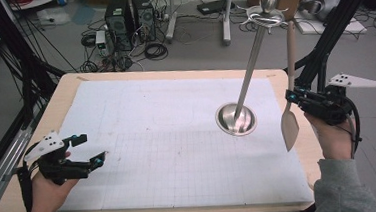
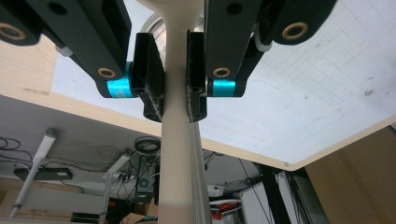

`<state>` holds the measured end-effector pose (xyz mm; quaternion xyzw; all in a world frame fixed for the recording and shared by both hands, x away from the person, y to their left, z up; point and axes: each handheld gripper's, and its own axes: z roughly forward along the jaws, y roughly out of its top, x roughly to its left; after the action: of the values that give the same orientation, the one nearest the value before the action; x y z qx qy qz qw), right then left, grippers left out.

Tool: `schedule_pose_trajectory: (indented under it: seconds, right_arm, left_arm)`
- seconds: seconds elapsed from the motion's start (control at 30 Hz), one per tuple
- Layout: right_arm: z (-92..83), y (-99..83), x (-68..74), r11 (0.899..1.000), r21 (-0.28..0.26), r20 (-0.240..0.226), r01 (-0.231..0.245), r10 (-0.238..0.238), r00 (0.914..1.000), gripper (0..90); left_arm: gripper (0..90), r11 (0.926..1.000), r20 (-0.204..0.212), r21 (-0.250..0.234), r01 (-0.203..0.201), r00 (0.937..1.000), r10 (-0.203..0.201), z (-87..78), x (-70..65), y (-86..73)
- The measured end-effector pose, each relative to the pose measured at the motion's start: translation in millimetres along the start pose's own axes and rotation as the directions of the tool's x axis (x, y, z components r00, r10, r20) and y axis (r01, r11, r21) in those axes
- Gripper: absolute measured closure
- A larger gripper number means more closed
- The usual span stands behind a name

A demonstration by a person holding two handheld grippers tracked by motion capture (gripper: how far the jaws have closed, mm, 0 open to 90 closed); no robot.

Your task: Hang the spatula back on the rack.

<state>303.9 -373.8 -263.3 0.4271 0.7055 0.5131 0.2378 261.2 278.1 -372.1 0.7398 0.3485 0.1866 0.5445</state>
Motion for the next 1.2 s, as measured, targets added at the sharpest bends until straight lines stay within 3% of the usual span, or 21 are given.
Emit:
schedule_pose_trajectory:
  seconds: [1.2]
  right_arm:
    - [34.5, 3.5, -0.2, 0.999, 0.036, 0.004, 0.005, -0.005, 1.0, 78.9]
  left_arm:
    - [5.2, 0.9998, -0.01, -0.014, 0.013, 0.9999, -0.013, -8.3, 0.2, -1.7]
